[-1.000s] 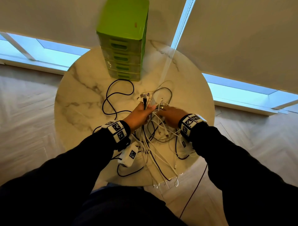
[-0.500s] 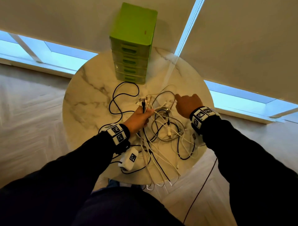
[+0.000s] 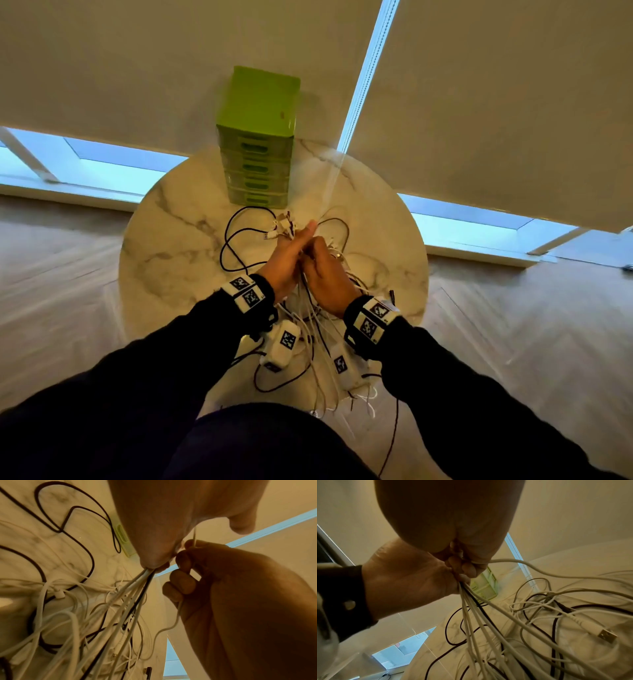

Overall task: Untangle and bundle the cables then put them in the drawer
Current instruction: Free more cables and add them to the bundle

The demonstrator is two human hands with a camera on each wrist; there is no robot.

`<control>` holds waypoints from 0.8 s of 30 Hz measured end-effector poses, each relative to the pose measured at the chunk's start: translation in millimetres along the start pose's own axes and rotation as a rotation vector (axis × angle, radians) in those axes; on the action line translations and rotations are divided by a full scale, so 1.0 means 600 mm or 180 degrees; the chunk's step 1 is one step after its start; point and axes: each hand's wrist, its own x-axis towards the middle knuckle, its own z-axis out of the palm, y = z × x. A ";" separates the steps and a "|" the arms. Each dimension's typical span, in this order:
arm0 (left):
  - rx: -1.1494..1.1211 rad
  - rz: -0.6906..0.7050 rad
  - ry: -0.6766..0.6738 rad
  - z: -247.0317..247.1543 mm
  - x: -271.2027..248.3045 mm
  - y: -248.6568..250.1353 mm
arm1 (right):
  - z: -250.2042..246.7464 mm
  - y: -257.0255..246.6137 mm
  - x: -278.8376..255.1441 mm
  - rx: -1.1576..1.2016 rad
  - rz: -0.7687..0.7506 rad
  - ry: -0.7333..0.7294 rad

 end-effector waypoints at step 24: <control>0.0379 0.0833 0.0684 -0.041 0.022 0.096 | 0.006 0.077 -0.056 -0.0355 0.0123 -0.0635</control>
